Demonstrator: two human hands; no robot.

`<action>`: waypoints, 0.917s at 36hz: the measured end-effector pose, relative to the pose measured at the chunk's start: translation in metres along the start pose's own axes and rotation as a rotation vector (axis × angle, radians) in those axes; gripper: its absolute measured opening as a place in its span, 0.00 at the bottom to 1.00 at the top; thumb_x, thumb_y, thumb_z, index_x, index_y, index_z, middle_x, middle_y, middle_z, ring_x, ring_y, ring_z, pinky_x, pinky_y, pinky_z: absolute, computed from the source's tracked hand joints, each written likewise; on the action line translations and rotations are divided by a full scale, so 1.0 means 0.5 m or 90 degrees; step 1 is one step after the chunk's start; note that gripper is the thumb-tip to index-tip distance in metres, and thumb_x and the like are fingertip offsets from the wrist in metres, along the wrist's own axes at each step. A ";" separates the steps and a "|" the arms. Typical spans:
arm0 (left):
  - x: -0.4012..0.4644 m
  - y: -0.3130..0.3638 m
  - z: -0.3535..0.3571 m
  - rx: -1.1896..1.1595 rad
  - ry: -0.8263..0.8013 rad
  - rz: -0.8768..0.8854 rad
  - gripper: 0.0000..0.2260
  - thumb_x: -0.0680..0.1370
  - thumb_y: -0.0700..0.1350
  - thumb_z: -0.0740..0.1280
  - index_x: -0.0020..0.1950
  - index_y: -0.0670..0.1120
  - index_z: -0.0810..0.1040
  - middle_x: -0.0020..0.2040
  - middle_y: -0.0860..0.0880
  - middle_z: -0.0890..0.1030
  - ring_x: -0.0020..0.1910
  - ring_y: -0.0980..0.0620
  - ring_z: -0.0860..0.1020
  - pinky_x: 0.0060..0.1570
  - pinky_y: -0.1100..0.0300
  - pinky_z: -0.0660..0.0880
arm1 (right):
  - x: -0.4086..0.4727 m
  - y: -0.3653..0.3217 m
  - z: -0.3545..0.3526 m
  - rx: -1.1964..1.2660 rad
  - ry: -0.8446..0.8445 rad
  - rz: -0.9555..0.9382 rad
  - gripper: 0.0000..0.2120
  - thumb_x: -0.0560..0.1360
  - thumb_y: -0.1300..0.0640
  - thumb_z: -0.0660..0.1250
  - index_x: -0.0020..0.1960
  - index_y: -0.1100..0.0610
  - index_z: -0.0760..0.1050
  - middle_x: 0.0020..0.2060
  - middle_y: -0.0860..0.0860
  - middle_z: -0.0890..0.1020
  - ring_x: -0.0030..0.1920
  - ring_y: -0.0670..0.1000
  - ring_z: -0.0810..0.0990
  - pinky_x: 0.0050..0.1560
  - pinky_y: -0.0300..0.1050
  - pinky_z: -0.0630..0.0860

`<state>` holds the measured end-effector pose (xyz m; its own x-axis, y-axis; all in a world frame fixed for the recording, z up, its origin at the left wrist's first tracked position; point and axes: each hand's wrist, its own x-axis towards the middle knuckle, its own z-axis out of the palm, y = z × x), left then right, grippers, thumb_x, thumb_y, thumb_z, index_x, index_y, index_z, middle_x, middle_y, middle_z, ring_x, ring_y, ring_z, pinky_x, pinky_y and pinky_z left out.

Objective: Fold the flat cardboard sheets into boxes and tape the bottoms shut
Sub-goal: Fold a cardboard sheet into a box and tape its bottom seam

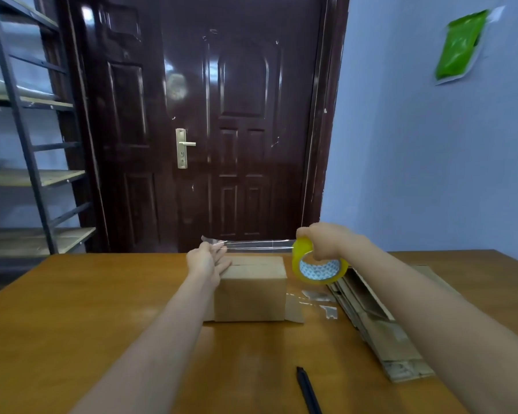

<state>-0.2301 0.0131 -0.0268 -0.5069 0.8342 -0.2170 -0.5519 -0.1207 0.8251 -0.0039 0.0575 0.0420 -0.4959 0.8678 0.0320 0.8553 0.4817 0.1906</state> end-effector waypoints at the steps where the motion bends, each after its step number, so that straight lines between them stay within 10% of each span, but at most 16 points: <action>1: 0.001 0.001 -0.001 -0.014 0.001 -0.011 0.09 0.81 0.35 0.53 0.58 0.36 0.69 0.53 0.41 0.79 0.54 0.44 0.77 0.59 0.39 0.73 | 0.003 -0.002 0.005 0.010 -0.018 0.002 0.22 0.74 0.55 0.68 0.66 0.50 0.67 0.57 0.54 0.76 0.54 0.56 0.76 0.45 0.47 0.76; 33: -0.018 -0.016 0.000 -0.030 0.063 0.003 0.07 0.83 0.39 0.55 0.56 0.39 0.70 0.57 0.42 0.76 0.58 0.45 0.78 0.55 0.47 0.78 | 0.032 -0.038 0.089 -0.043 -0.058 0.011 0.31 0.74 0.66 0.62 0.74 0.48 0.63 0.63 0.54 0.74 0.57 0.55 0.77 0.43 0.42 0.75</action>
<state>-0.2211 0.0066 -0.0315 -0.5713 0.7768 -0.2649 -0.5781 -0.1517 0.8017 -0.0216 0.0675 -0.0048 -0.4634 0.8845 -0.0533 0.8495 0.4606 0.2572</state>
